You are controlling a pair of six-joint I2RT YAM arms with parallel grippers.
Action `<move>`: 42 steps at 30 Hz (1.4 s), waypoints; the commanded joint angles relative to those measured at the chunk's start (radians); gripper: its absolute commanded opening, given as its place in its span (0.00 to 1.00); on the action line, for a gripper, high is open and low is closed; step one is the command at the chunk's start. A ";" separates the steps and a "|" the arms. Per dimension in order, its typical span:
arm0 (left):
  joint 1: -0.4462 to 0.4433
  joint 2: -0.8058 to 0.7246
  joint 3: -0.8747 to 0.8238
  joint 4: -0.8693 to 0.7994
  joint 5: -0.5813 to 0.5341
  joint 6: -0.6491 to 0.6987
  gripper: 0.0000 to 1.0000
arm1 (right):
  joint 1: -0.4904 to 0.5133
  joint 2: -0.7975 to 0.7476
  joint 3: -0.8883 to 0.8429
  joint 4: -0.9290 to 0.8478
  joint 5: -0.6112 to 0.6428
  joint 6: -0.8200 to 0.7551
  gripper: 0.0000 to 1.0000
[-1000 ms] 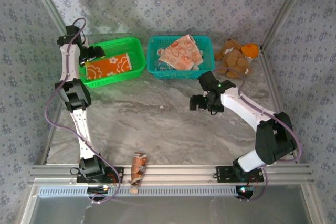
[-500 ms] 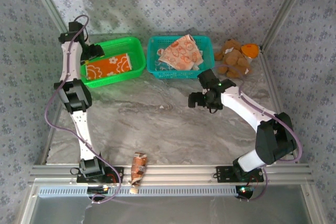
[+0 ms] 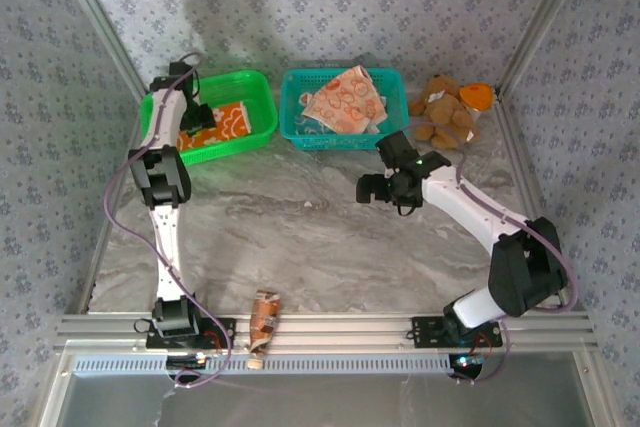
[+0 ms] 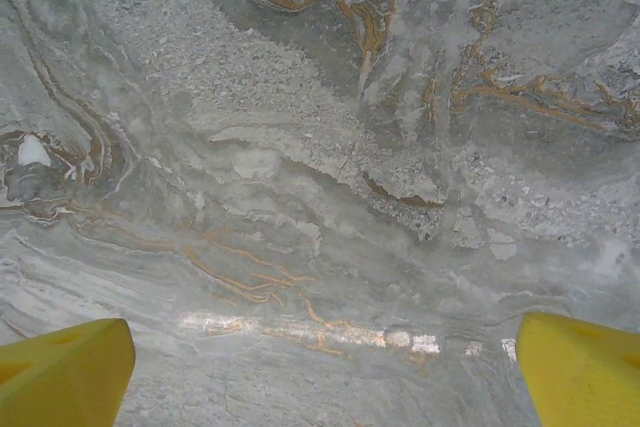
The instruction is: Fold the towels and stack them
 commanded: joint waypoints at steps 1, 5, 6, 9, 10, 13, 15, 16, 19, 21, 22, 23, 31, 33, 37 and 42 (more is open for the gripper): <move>0.001 0.009 0.022 0.060 -0.020 -0.039 0.35 | 0.008 -0.035 -0.018 -0.052 0.013 0.017 1.00; -0.014 0.050 0.041 0.068 0.012 -0.047 0.35 | 0.007 -0.046 -0.030 -0.071 0.009 0.021 1.00; -0.018 0.060 0.044 0.068 0.025 -0.050 0.35 | 0.006 -0.048 -0.030 -0.077 0.008 0.023 1.00; -0.030 0.082 0.046 0.073 0.078 -0.042 0.35 | 0.007 -0.046 -0.032 -0.082 0.007 0.025 1.00; -0.038 0.084 0.046 0.073 0.088 -0.037 0.35 | 0.007 -0.047 -0.033 -0.084 0.005 0.026 1.00; -0.062 0.084 0.045 0.073 0.096 -0.012 0.35 | 0.006 -0.044 -0.033 -0.084 0.004 0.026 1.00; -0.069 0.082 0.046 0.070 0.095 -0.010 0.35 | 0.007 -0.042 -0.034 -0.081 0.004 0.029 1.00; -0.068 0.079 0.043 0.068 0.097 -0.013 0.35 | 0.006 -0.042 -0.035 -0.080 0.004 0.031 1.00; -0.068 0.070 0.047 0.063 0.093 -0.011 0.35 | 0.006 -0.041 -0.033 -0.076 0.007 0.031 1.00; -0.066 0.055 0.054 0.056 0.090 -0.008 0.37 | 0.007 -0.042 -0.032 -0.072 0.007 0.031 1.00; -0.065 0.043 0.062 0.049 0.088 -0.007 0.39 | 0.007 -0.041 -0.030 -0.068 0.005 0.031 1.00; -0.064 0.031 0.073 0.042 0.089 -0.007 0.41 | 0.007 -0.040 -0.027 -0.062 0.001 0.031 1.00; -0.064 -0.136 0.080 0.002 0.109 -0.013 0.76 | -0.012 0.033 0.094 0.024 0.003 0.009 1.00; -0.067 -0.186 0.054 -0.004 0.134 -0.022 0.82 | -0.023 0.079 0.151 0.056 0.007 -0.005 1.00; -0.085 -0.324 -0.073 0.024 0.145 -0.029 0.95 | -0.034 0.193 0.294 0.110 0.091 -0.040 1.00; -0.118 -0.537 -0.349 0.130 0.142 -0.054 1.00 | -0.063 0.391 0.548 0.124 0.146 -0.089 1.00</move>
